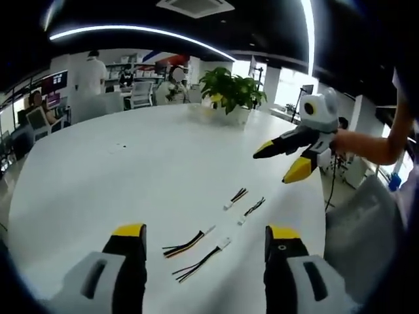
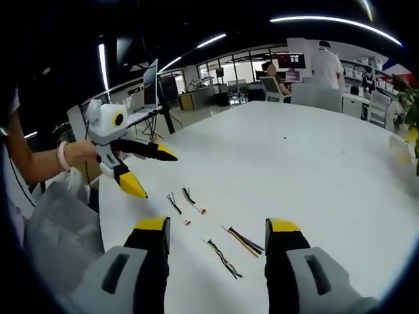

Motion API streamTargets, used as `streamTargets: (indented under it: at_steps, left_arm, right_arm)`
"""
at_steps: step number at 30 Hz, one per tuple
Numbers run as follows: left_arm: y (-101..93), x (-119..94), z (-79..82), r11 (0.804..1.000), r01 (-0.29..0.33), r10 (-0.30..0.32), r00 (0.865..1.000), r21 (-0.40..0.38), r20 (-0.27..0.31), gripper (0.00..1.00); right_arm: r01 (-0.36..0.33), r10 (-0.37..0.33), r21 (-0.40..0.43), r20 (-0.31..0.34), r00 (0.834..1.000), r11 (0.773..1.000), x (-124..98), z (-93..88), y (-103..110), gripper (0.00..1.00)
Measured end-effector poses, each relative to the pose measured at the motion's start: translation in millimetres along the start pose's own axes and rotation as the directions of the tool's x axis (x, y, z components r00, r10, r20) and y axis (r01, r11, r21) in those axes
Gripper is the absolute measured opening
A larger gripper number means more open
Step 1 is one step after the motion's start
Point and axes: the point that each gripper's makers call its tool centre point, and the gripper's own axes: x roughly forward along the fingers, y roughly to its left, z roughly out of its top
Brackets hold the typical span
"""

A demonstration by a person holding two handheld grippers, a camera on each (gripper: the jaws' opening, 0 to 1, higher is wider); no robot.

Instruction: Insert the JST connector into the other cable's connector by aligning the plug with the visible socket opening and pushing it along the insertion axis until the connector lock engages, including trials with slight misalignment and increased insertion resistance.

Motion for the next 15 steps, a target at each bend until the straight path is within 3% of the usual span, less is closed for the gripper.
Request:
streamTargets:
  at_steps: [8,15]
  left_arm:
    - [1.6,9.3,-1.0,0.999,0.030,-0.030,1.000,0.018,0.006,0.69]
    - [7.2,20.9,-1.7,0.998,0.045,-0.045,0.999,-0.035,-0.006,0.56]
  right_arm:
    - [-0.040,0.040,-0.022,-0.013,0.999,0.999,8.4,-2.5,-0.7,0.50]
    - [-0.067,0.065,-0.060,-0.023,0.998,0.996,21.4,-3.5,-3.2,0.46]
